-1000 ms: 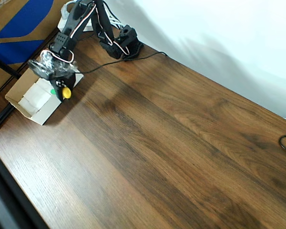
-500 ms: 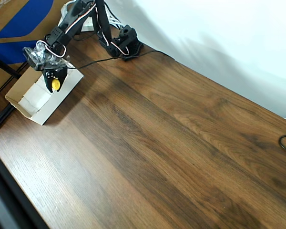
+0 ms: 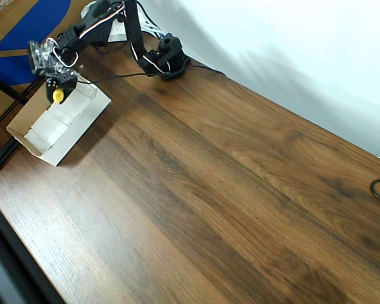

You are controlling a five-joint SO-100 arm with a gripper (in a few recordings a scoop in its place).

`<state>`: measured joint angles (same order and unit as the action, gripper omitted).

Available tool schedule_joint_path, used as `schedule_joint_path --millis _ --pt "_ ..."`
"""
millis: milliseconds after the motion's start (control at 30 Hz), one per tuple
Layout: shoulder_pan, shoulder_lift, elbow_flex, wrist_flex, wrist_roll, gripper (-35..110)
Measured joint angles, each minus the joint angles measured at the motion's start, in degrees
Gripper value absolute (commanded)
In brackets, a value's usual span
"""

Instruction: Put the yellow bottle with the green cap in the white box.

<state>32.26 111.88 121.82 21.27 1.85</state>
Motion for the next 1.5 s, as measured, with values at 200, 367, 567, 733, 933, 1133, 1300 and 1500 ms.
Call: schedule_joint_path --millis 200,367,567,733,933,1133,1300,1500 --pt "2.0 0.1 1.6 -3.1 -0.7 0" --pt "0.6 -1.9 0.8 -2.9 -0.5 0" --pt "-3.7 -8.8 -6.9 -1.2 0.0 0" --pt "-6.4 -13.8 -11.0 -1.2 0.0 3" --pt "-4.0 -17.2 -11.4 -4.0 1.2 20" --pt "-2.5 -17.2 -11.4 -5.4 1.1 14" --pt "-2.7 -14.2 -8.9 -4.8 1.1 0" --pt "-5.1 -5.4 -3.8 -3.2 1.9 0"
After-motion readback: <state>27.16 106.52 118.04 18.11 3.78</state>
